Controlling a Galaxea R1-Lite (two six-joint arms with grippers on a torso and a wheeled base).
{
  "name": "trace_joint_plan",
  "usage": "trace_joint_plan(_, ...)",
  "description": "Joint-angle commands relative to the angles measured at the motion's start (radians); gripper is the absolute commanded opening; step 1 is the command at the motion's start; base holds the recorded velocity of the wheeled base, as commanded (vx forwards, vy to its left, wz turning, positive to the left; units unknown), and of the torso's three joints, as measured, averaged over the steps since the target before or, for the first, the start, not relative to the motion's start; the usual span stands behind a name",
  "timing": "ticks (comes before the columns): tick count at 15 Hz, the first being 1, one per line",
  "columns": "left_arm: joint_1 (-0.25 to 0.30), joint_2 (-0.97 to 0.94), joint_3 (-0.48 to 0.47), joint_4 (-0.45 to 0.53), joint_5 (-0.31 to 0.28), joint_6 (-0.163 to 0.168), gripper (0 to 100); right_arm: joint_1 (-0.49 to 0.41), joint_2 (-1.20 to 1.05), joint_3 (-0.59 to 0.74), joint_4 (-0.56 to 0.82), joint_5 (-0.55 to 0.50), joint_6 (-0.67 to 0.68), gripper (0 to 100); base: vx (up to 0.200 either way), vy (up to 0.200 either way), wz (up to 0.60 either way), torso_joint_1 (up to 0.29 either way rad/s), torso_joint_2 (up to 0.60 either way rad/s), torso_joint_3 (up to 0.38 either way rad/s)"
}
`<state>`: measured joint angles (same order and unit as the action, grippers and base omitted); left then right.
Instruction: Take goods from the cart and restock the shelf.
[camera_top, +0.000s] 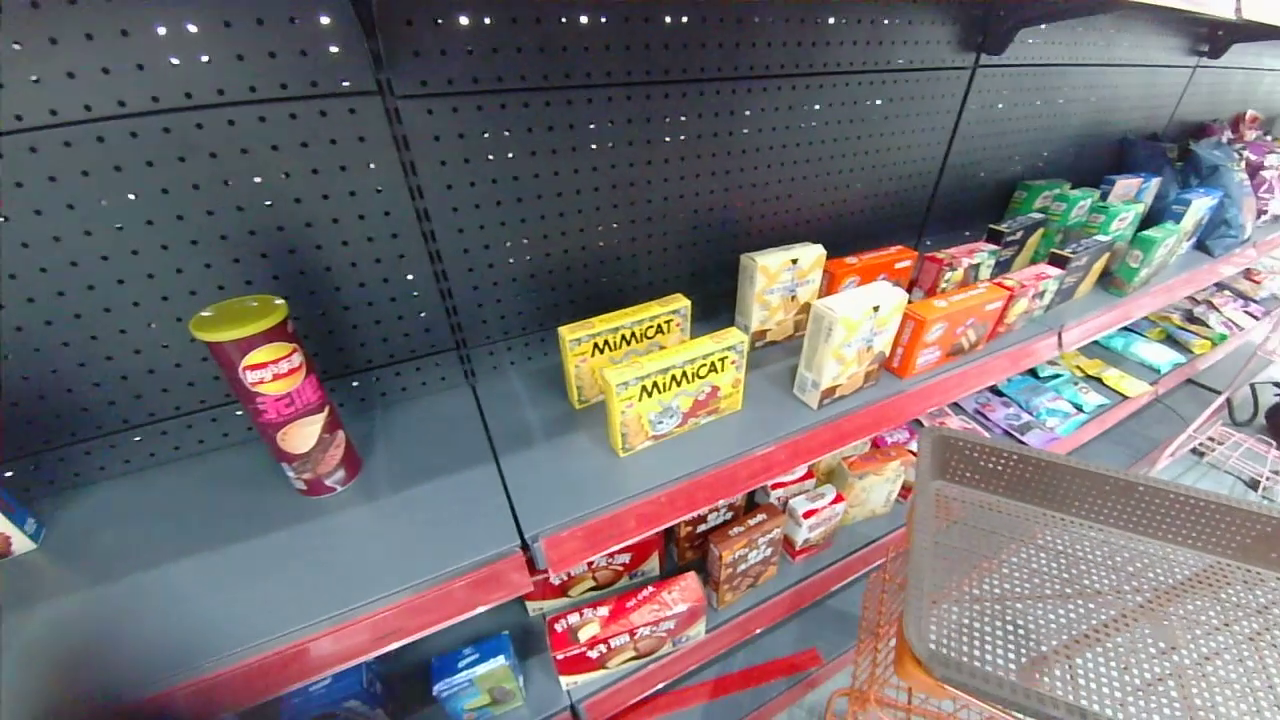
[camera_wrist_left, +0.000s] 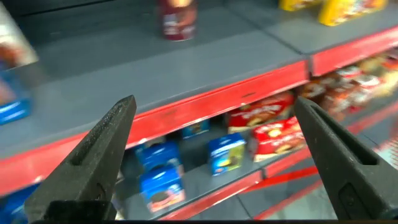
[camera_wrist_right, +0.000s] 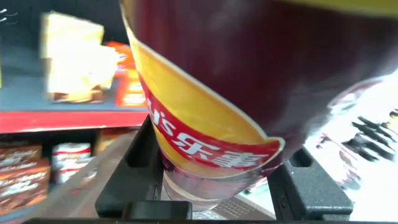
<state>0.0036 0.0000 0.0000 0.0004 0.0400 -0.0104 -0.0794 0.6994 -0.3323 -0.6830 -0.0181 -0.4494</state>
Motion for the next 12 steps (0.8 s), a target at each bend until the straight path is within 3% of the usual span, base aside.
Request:
trace_joint_plan(1,-0.001,0.0,0.0,0.0,0.0,-0.002,100,0.0,-0.003,0.006,-0.001,0.0,0.0,0,0.0,0.0,0.0,0.0,0.0,0.0)
trace_joint_plan(7,-0.001,0.0,0.0,0.0,0.0,0.0,100,0.003,-0.006,0.009,-0.001,0.024,0.0,0,0.0,0.0,0.0,0.0,0.0,0.0)
trace_joint_plan(12,-0.001,0.0,0.0,0.0,-0.002,0.0,100,0.004,-0.004,0.009,-0.001,0.026,0.0,0,0.0,0.0,0.6,0.003,0.0,0.003)
